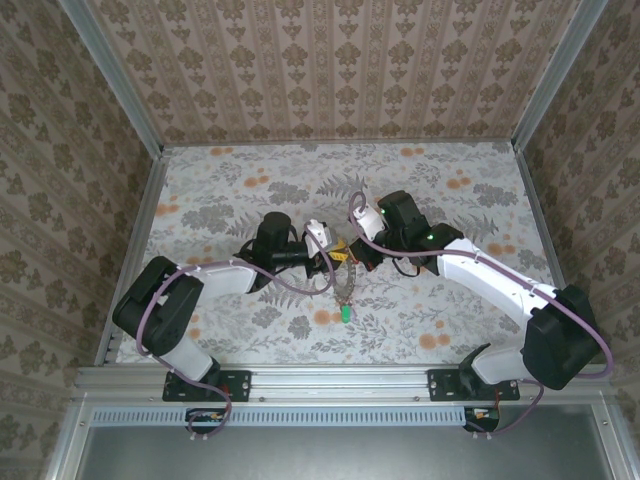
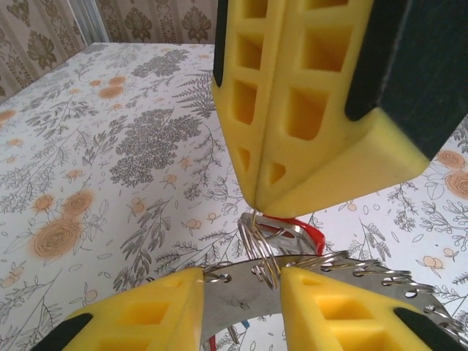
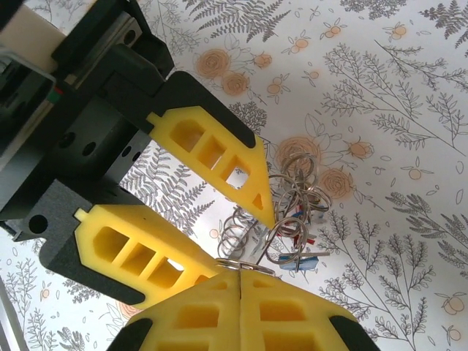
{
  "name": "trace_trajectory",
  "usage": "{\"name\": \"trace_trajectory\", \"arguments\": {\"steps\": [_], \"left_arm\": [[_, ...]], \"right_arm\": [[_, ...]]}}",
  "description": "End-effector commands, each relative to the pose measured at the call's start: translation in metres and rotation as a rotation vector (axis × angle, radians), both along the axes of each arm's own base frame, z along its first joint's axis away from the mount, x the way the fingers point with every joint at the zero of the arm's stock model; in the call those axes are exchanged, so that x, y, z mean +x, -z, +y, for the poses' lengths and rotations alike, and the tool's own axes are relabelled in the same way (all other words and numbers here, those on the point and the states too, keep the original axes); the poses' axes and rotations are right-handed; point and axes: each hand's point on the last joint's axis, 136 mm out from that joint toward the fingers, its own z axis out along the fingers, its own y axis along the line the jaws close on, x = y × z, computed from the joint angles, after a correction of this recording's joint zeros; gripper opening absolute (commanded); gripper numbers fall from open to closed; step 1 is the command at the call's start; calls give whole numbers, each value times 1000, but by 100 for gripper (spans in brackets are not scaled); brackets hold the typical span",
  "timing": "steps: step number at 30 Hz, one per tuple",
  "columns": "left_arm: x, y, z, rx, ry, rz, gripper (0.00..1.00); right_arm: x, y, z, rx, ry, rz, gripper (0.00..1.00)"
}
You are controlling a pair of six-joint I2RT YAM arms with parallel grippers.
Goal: Put the keys on the keyring
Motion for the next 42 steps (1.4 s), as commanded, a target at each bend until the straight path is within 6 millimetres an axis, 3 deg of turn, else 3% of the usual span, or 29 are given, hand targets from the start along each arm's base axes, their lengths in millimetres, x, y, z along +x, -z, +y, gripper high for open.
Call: {"name": "trace_trajectory", "arguments": {"steps": [1,12,31,34,40,42], "left_arm": [[-4,-20,-5,-18,24,-41,34],[-2,-27,-3,-15,-2,-73,31],[0,-23,-6,11,-1,-69,24],[0,-20,-5,24,0,-69,20],[-1,-21,-4,26,1,-74,1],[-1,-22,-4,21,2,-76,0]], "right_arm": [[0,-30,6,55,-29,-50,0],[0,-29,6,51,-33,-47,0],[-3,-29,8,59,-42,-41,0],[-3,-30,7,58,-40,-42,0],[-2,-28,4,42,-33,-46,0],[-1,-25,1,24,-15,-48,0]]}}
